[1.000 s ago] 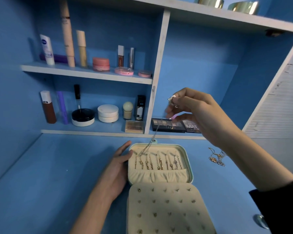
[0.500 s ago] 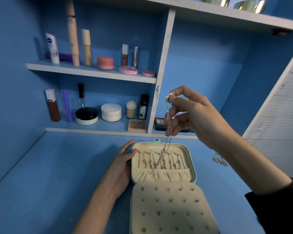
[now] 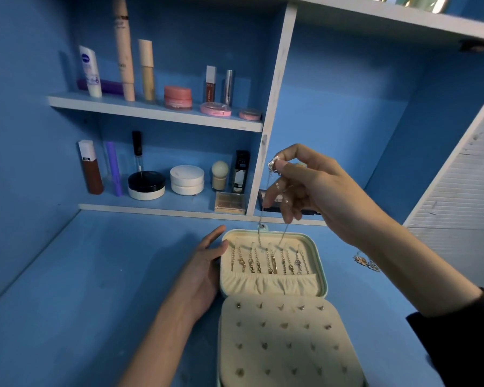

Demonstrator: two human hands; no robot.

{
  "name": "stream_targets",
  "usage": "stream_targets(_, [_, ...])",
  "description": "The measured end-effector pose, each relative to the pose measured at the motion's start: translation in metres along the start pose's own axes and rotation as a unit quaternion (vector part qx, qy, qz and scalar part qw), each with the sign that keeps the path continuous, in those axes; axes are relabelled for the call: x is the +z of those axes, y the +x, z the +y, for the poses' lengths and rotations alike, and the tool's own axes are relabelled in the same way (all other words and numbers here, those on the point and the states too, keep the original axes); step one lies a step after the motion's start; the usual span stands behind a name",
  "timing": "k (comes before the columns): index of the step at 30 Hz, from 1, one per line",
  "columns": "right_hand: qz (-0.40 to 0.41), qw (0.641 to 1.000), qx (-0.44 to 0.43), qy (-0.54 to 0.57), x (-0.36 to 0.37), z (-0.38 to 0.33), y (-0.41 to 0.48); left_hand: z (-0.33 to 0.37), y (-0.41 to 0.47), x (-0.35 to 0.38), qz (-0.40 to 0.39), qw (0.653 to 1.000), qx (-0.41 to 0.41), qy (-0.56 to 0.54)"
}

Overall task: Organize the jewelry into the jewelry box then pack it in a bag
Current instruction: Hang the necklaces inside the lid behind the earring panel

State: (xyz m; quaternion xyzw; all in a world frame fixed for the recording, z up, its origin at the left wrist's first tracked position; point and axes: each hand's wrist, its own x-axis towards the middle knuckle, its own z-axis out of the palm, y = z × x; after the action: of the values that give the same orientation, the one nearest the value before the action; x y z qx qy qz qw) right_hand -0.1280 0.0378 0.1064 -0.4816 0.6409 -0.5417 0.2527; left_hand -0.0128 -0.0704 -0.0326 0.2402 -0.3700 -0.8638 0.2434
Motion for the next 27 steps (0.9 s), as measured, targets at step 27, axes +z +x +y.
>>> stream_targets(27, [-0.025, 0.953, 0.109, -0.281, 0.019, 0.046, 0.016, -0.004, 0.004, -0.007, -0.010, 0.999, 0.008, -0.048])
